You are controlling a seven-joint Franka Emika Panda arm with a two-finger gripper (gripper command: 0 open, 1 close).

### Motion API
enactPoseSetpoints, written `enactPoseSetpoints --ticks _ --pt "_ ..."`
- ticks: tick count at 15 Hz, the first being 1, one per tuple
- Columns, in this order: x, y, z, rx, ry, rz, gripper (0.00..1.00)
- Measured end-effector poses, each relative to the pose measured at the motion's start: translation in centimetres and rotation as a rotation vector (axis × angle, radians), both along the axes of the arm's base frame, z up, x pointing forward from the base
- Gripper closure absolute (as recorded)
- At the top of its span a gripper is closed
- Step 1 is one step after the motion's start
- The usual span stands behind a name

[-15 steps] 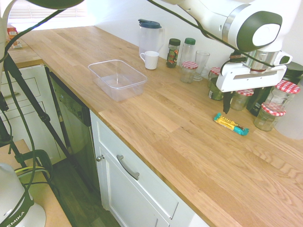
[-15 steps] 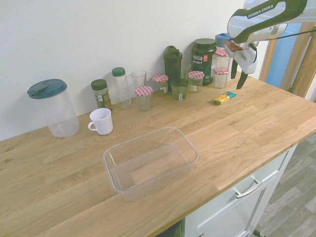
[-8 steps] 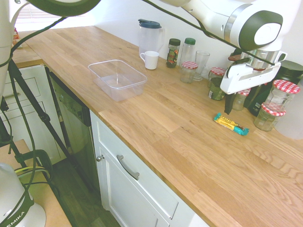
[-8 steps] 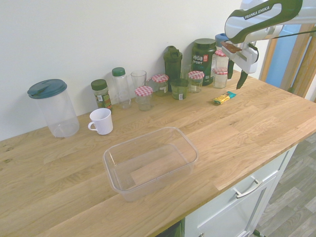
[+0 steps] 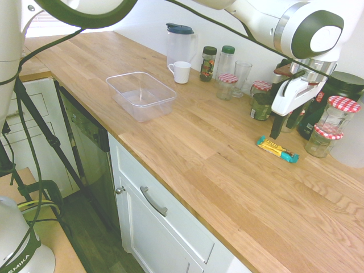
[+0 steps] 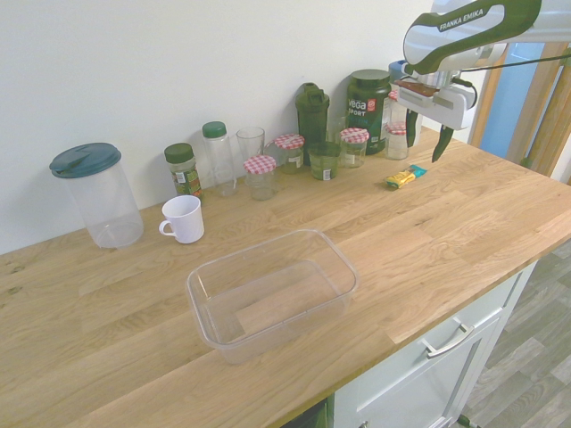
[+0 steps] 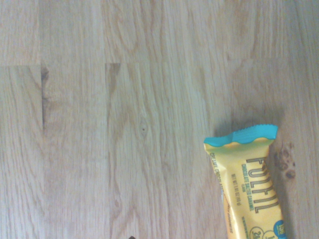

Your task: Put the protein bar into the container

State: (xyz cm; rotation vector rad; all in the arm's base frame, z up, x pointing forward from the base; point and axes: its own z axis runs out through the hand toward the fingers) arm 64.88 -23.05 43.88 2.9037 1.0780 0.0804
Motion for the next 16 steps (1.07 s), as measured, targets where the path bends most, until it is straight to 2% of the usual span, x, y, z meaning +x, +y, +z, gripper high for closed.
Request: enactPoseSetpoints --ticks 3,16 --pt "0.7 0.4 -0.1 0.002 0.002 0.037 0.0" --pt "5.3 -0.6 -6.4 -0.029 0.027 0.049 0.0"
